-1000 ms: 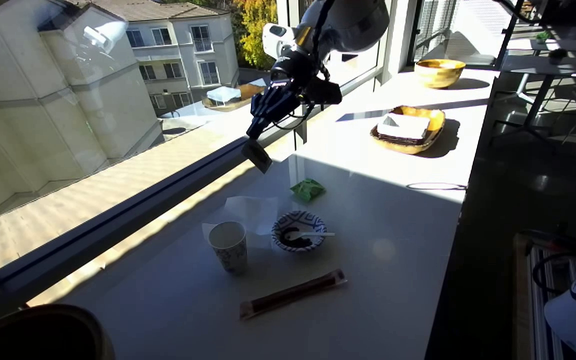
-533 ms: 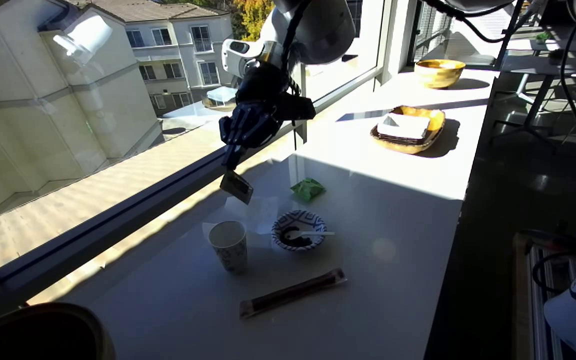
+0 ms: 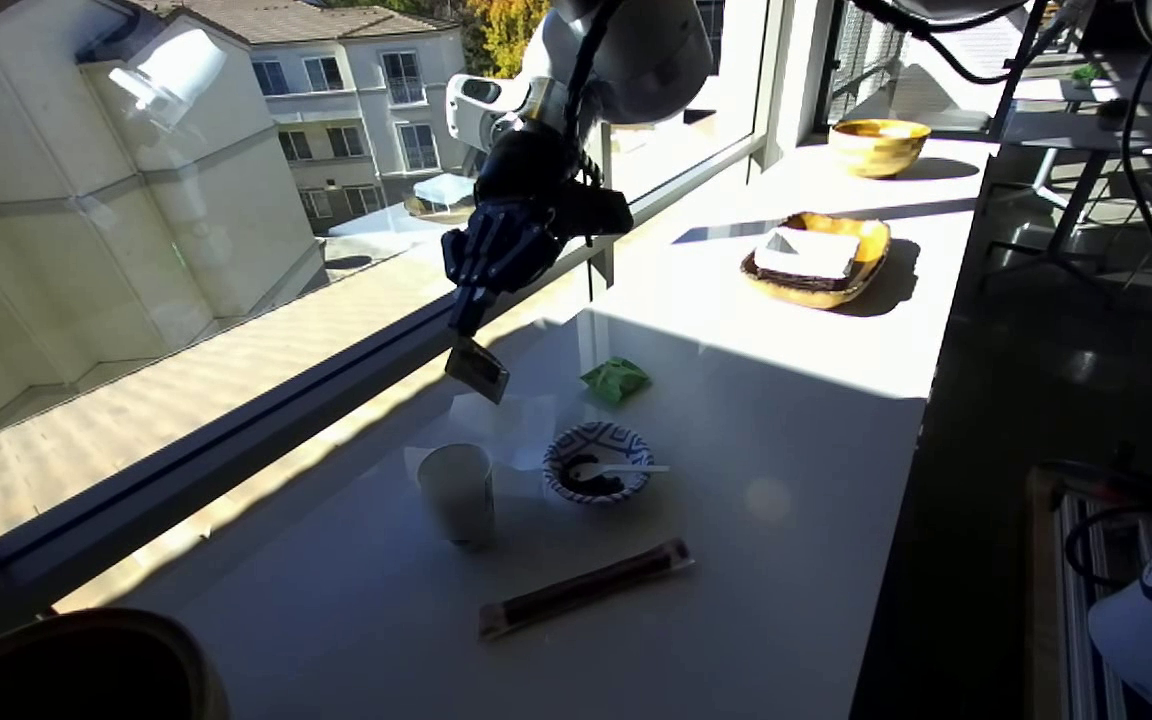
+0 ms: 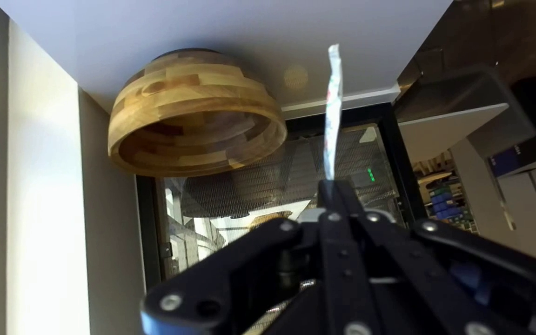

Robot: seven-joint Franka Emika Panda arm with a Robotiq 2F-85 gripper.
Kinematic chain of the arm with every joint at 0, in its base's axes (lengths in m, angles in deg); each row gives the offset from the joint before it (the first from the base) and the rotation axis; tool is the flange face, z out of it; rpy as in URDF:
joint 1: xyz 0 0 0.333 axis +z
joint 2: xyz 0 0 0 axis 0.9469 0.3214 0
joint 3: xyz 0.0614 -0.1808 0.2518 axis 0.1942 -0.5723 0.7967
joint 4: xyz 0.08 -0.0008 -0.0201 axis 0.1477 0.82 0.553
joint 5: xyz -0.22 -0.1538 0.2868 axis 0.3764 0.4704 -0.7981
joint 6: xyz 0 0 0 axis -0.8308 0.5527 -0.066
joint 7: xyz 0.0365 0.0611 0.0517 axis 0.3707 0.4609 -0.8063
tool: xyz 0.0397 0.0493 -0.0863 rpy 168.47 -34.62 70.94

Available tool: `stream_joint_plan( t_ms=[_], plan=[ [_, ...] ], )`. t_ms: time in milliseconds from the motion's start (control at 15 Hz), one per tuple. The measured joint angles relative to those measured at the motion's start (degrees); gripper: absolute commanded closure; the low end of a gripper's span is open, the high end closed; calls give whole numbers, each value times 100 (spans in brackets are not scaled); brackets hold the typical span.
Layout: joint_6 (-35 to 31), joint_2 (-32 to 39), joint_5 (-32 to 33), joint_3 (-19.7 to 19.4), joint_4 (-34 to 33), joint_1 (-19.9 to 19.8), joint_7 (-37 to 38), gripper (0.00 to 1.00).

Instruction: Move the sachet to the left

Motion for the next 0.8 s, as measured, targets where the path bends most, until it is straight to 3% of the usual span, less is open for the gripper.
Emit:
stream_joint_plan(
  t_ms=[800],
  plan=[
    [725, 947, 2044, 498, -1100, 806, 1280, 100]
  ],
)
